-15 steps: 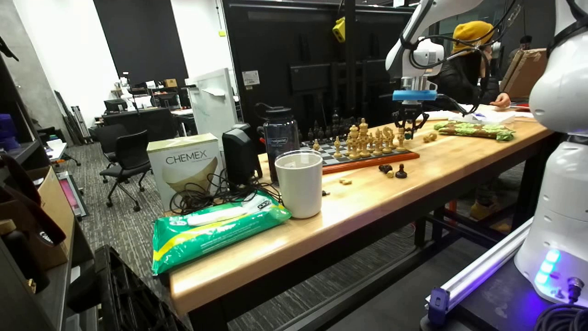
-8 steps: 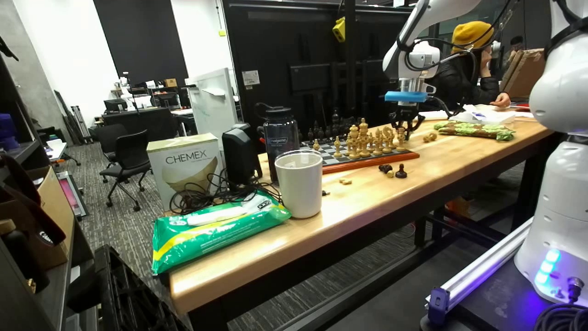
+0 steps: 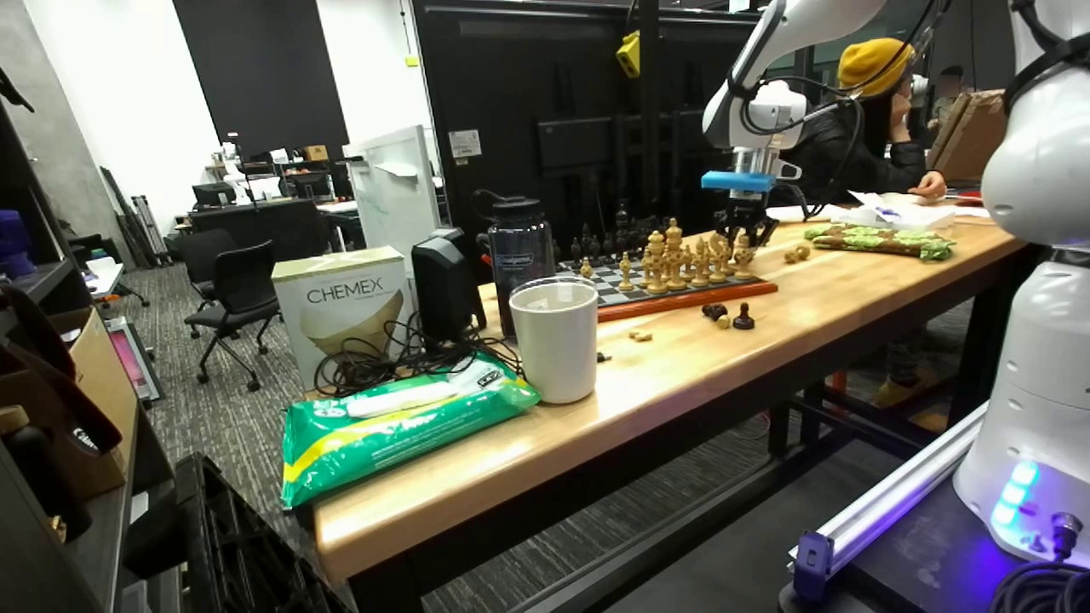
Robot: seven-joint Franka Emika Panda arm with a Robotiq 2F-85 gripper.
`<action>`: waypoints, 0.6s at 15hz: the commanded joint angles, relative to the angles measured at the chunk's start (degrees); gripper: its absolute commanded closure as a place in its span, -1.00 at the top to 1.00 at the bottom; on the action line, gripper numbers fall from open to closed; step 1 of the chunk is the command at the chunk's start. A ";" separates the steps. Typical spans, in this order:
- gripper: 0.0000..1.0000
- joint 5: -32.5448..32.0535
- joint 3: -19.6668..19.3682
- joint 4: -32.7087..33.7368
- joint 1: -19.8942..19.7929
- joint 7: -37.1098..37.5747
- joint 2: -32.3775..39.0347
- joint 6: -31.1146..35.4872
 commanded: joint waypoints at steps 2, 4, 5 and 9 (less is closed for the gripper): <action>0.59 -0.03 -0.13 0.61 0.36 1.14 0.13 -0.50; 0.84 -2.15 -0.59 -0.16 1.14 1.90 -0.27 1.48; 0.96 -3.39 -0.77 -0.42 1.47 2.09 -0.33 2.44; 1.00 -8.56 -1.41 -0.81 2.42 3.86 0.12 5.41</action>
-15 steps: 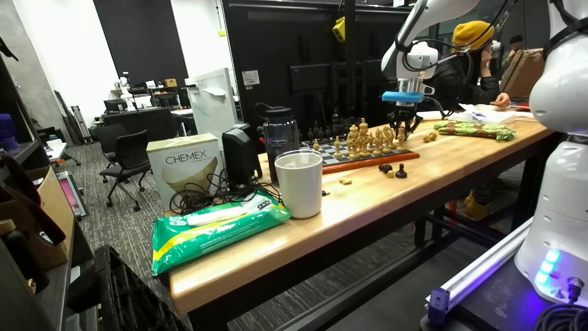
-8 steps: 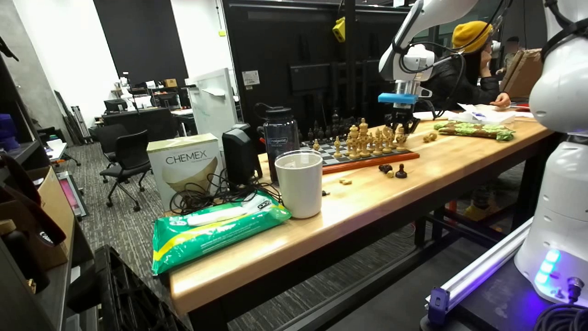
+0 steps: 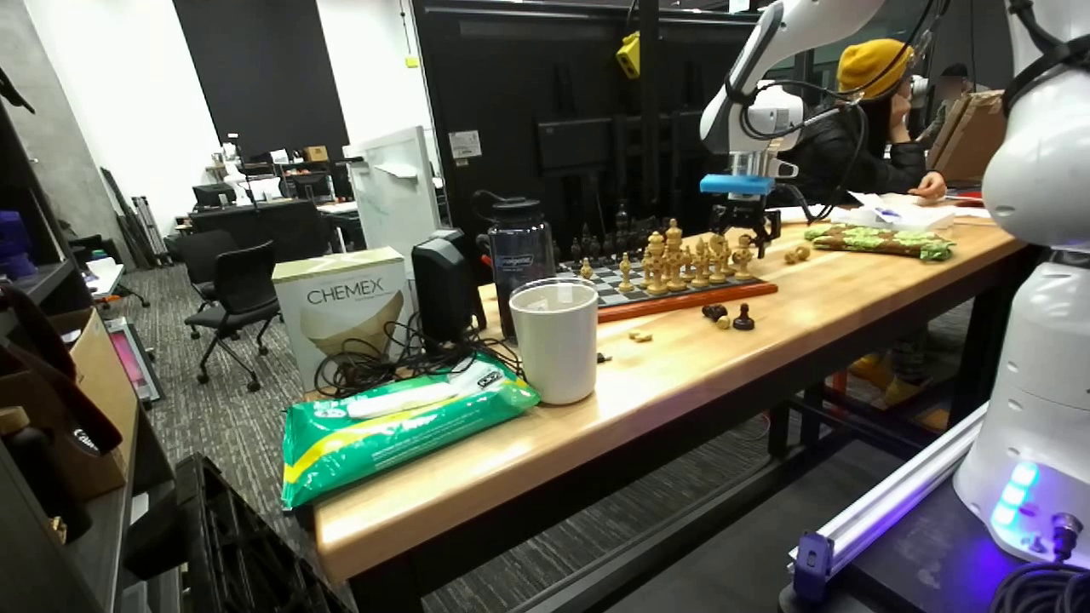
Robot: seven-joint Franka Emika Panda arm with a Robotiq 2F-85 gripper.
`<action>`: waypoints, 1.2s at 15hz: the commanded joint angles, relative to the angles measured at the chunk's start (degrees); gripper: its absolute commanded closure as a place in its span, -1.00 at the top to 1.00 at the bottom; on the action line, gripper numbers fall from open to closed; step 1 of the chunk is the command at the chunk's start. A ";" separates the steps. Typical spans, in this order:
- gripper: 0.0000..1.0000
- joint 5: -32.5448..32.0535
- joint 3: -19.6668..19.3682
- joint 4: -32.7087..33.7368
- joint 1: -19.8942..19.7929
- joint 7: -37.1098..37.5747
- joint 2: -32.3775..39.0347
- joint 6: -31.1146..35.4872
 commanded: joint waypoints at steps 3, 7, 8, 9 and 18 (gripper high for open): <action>1.00 -7.80 -2.10 -1.41 2.68 5.19 0.28 4.49; 1.00 -15.21 -4.10 -1.86 4.64 11.05 1.71 7.01; 1.00 -16.88 -4.50 -1.96 5.04 12.27 1.97 7.52; 1.00 -18.06 -4.71 -2.17 5.32 13.13 2.12 8.01; 1.00 -6.61 0.46 -2.03 0.17 1.29 -1.49 5.81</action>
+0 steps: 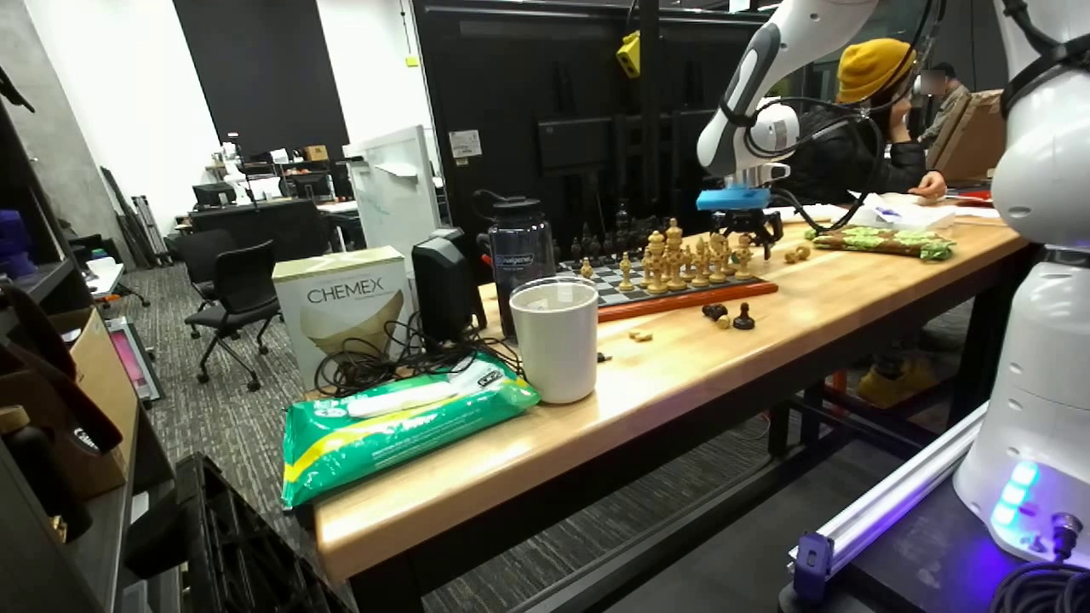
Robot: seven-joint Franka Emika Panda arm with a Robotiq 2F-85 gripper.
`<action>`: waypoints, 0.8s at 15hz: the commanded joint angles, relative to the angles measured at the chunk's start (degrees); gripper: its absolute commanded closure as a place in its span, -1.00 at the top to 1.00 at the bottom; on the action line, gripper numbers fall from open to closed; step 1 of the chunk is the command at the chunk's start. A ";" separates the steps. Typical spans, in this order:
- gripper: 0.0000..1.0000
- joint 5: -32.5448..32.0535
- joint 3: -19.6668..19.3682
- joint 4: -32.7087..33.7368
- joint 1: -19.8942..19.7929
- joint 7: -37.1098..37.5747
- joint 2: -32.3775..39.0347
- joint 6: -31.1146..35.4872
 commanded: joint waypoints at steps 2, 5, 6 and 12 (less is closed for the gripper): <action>1.00 14.16 3.98 -0.31 -4.99 -13.05 -4.34 -2.79; 1.00 21.51 4.12 0.79 -7.02 -19.44 -6.19 -6.69; 1.00 24.20 4.04 1.41 -7.89 -21.38 -6.60 -8.81; 1.00 39.16 2.47 6.65 -13.05 -28.70 -4.81 -25.15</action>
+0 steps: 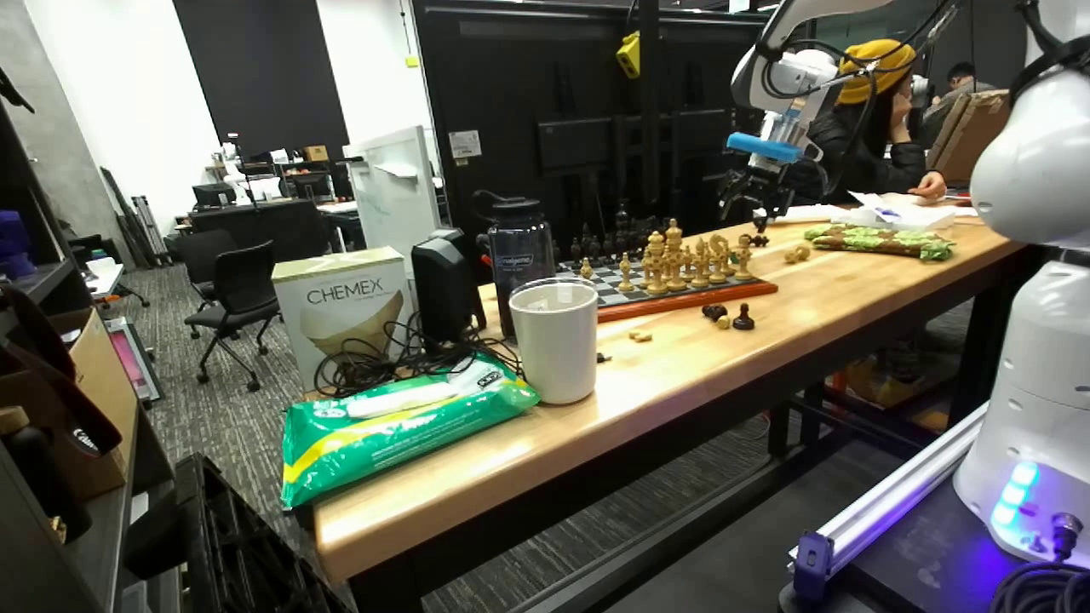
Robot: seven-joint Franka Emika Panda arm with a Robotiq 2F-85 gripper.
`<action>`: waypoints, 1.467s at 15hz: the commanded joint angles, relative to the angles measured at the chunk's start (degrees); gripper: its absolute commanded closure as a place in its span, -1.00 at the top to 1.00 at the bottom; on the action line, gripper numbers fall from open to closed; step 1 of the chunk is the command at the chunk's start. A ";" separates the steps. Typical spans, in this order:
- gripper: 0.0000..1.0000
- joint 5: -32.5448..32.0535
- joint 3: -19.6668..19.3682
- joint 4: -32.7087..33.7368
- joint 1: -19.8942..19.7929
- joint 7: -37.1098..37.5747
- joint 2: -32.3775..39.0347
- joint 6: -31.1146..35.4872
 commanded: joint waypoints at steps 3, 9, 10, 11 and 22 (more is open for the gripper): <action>1.00 5.77 -1.88 4.56 -3.27 -0.24 2.84 -13.40; 1.00 8.72 -3.10 8.19 -4.37 -0.07 7.57 -18.29; 1.00 9.11 -3.12 8.83 -4.51 -0.17 8.44 -18.40; 1.00 9.52 -3.09 9.44 -4.60 -0.16 9.28 -18.38; 0.55 10.76 -2.80 17.23 -6.28 2.40 17.38 -20.56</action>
